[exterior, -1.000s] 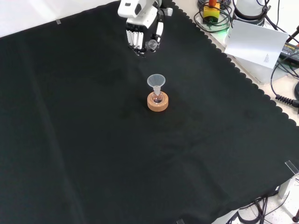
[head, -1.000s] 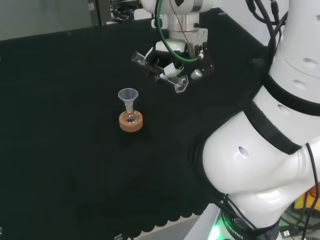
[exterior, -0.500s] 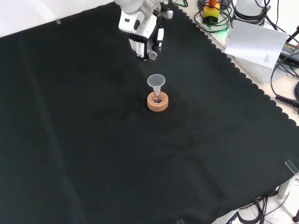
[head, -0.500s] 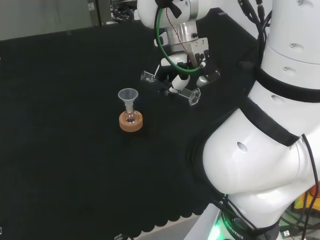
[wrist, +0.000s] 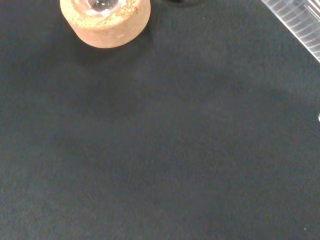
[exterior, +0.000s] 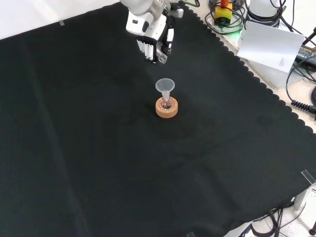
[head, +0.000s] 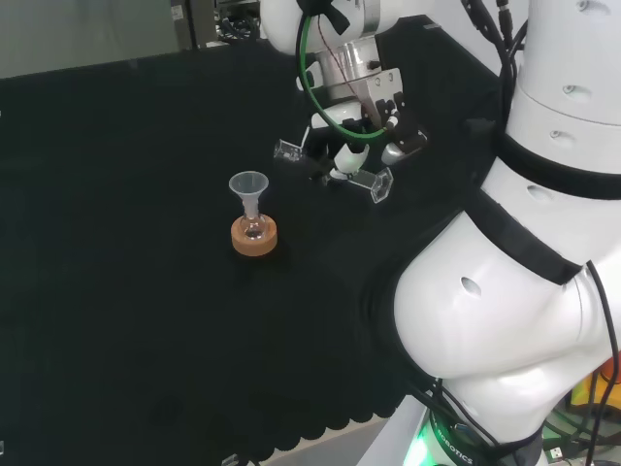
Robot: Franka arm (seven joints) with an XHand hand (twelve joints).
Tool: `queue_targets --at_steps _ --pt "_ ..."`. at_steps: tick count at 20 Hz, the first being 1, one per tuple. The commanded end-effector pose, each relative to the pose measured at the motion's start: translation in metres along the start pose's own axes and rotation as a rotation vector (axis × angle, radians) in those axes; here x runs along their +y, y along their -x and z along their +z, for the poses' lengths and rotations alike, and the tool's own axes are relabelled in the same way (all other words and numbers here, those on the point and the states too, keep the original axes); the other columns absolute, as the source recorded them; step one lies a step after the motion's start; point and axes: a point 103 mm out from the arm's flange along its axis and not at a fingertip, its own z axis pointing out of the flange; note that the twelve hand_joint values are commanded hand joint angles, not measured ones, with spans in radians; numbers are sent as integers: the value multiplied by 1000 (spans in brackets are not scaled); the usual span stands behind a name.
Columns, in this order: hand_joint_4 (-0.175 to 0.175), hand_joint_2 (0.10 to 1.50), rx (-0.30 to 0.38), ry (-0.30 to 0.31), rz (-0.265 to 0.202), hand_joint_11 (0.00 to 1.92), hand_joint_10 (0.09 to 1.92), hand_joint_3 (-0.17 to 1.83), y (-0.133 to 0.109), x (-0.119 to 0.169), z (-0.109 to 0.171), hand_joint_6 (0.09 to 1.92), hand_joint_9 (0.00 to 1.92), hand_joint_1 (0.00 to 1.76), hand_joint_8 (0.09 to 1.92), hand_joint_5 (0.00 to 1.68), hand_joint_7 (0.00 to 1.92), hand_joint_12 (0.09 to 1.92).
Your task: Pour the water from the graduated cylinder into the round-bottom flask.
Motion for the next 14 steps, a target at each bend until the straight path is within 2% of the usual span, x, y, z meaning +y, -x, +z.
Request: queue_targets --at_steps 1,14 --pt "-83 1154 -29 -47 15 1200 238 -9 -5 4 -1 812 1369 1357 1171 994 903 763" --pt "-82 1155 -62 -130 54 1199 235 -8 -8 12 -6 814 1371 1356 1174 988 902 757"
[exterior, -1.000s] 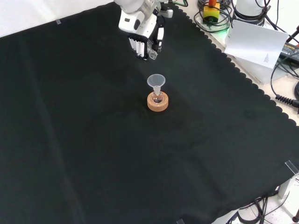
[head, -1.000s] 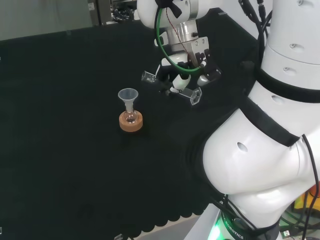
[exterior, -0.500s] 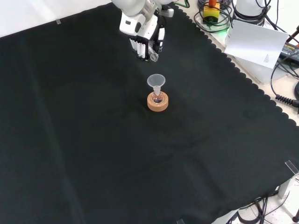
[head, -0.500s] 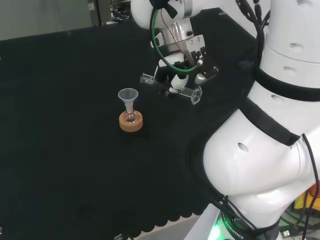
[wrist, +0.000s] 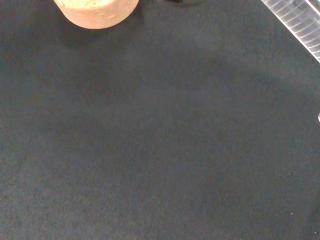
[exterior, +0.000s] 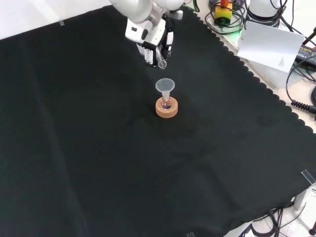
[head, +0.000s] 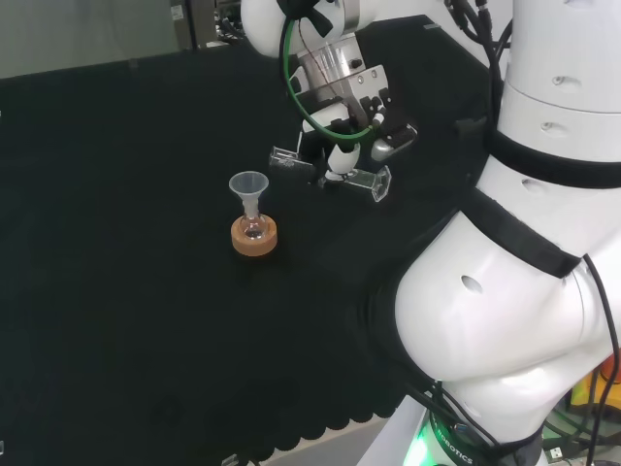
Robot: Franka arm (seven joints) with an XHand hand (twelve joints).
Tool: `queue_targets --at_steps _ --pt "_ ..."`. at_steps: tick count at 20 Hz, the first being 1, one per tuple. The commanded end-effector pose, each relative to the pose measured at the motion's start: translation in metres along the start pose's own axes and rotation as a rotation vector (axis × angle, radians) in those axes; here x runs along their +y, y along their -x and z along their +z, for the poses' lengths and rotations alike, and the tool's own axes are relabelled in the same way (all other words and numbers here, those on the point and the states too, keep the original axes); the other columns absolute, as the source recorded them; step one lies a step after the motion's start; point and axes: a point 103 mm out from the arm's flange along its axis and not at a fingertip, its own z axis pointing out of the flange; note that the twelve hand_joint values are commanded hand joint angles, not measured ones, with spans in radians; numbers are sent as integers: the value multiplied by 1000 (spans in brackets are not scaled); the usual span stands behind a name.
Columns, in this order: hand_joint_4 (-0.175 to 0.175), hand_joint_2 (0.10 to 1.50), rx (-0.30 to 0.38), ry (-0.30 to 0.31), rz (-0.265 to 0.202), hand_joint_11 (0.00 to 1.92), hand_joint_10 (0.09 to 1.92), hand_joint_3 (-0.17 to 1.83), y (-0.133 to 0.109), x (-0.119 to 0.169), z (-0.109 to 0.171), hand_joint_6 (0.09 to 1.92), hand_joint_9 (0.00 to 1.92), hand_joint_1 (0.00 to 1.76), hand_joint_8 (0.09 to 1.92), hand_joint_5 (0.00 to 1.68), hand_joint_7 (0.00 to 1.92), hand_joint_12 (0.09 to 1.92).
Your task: Pour the water from the graduated cylinder into the round-bottom flask.
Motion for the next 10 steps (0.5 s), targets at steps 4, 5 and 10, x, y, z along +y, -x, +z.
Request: queue_targets --at_steps 4,5,10 --pt "-82 1155 -37 -55 18 1199 234 -8 -6 5 -5 814 1371 1356 1174 986 901 756" --pt "-82 1155 -42 -62 20 1199 234 -8 -6 5 -6 814 1371 1356 1174 986 901 756" --pt "-81 1155 -67 -90 32 1201 233 -8 -10 7 -10 816 1370 1356 1175 984 901 754"
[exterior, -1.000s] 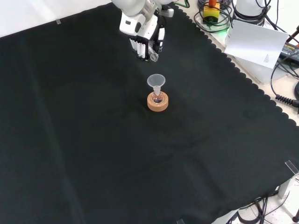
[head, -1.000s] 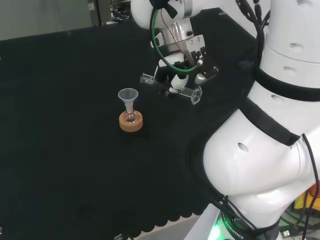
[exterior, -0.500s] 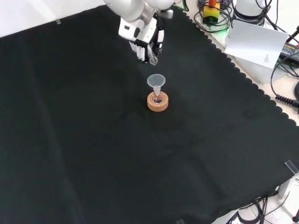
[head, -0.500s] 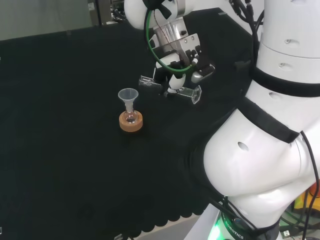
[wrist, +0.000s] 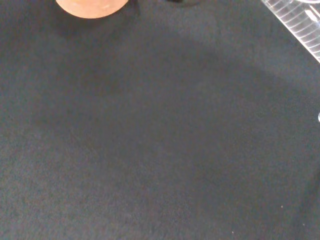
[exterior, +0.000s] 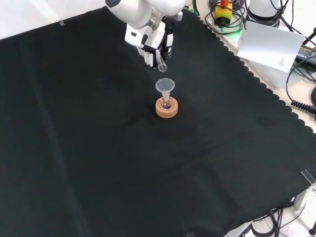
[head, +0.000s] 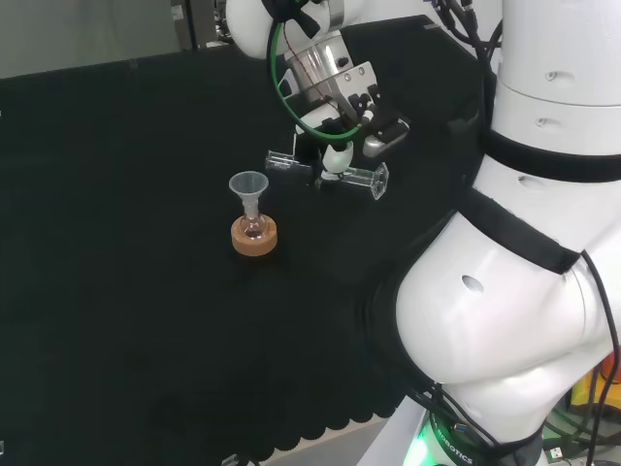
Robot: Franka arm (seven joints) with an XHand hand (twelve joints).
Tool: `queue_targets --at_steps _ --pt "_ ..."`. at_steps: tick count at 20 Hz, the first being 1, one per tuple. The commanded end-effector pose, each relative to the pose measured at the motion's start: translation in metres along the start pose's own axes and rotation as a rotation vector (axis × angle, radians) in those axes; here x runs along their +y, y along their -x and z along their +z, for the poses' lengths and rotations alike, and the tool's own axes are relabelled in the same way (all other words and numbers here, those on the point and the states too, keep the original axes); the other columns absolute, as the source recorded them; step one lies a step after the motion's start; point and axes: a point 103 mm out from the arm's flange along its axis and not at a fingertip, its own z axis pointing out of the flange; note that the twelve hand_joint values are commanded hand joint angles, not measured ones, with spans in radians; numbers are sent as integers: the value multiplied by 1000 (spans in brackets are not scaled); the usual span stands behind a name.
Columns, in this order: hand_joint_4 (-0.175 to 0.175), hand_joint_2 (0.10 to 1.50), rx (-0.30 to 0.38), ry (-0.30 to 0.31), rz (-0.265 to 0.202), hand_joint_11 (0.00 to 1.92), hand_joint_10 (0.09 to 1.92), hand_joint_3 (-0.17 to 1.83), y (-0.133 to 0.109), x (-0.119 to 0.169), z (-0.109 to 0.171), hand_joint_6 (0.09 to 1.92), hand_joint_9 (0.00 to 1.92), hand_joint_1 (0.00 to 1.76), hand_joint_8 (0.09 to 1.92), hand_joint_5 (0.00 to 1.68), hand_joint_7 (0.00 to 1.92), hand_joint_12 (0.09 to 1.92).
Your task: Pour the water from the graduated cylinder into the round-bottom flask.
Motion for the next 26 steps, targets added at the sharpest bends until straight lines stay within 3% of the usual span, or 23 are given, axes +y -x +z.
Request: queue_targets --at_steps 1,26 --pt "-81 1155 -34 -38 15 1201 232 -8 -5 2 -4 816 1370 1356 1175 984 900 754" --pt "-79 1156 -126 -146 120 1195 226 -6 -18 5 -19 827 1368 1355 1181 974 897 743"
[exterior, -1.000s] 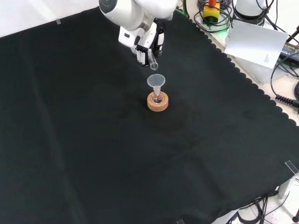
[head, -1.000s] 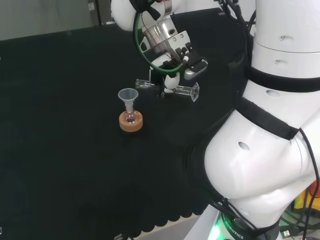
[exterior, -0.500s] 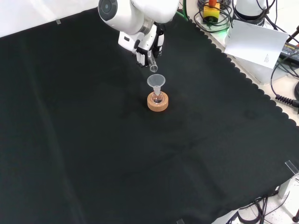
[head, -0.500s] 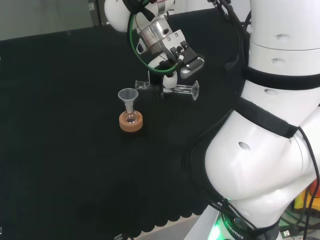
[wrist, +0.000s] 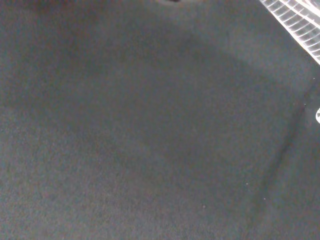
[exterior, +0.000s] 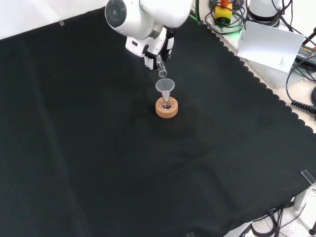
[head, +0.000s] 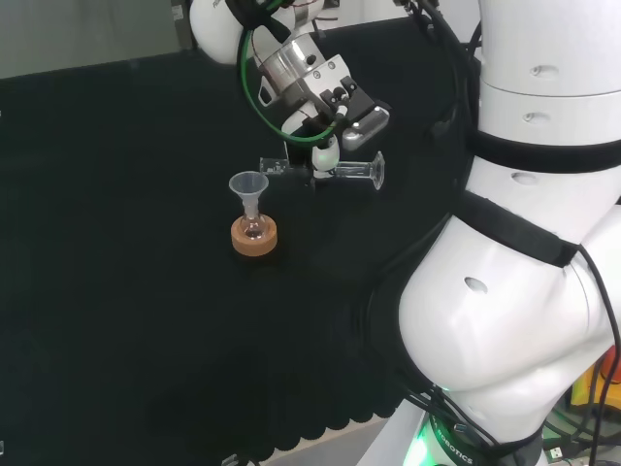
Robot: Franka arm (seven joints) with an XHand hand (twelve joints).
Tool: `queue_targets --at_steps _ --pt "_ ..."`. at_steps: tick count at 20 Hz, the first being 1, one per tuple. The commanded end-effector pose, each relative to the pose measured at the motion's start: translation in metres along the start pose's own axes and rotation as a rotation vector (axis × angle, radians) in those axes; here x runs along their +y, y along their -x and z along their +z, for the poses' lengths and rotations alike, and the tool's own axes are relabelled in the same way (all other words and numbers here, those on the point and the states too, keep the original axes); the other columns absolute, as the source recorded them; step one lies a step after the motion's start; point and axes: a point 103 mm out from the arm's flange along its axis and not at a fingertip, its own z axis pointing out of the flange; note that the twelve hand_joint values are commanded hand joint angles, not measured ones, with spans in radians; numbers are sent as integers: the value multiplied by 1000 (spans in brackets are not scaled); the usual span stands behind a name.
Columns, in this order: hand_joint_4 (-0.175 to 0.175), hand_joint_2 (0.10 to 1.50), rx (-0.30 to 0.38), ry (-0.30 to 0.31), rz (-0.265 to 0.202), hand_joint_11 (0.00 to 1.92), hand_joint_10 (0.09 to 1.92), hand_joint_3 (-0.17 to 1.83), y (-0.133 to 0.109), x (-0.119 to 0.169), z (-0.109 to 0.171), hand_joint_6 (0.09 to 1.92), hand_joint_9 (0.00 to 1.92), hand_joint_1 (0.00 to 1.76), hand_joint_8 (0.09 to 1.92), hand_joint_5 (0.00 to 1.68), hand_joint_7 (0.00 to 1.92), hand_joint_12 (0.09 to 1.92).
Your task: Pour the water from the graduated cylinder into the round-bottom flask.
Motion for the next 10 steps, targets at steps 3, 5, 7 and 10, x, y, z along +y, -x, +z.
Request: queue_targets --at_steps 3,5,7,10 --pt "-78 1156 -20 -26 21 1194 225 -6 -5 0 -5 828 1366 1355 1182 972 896 742" --pt "-78 1157 -25 -32 26 1193 224 -5 -6 -1 -7 829 1365 1355 1184 970 895 741" --pt "-77 1157 -29 -38 31 1192 224 -5 -7 -1 -8 830 1364 1355 1185 968 894 741" --pt "-77 1157 -36 -49 38 1191 224 -5 -9 -1 -9 831 1364 1355 1186 967 893 740"
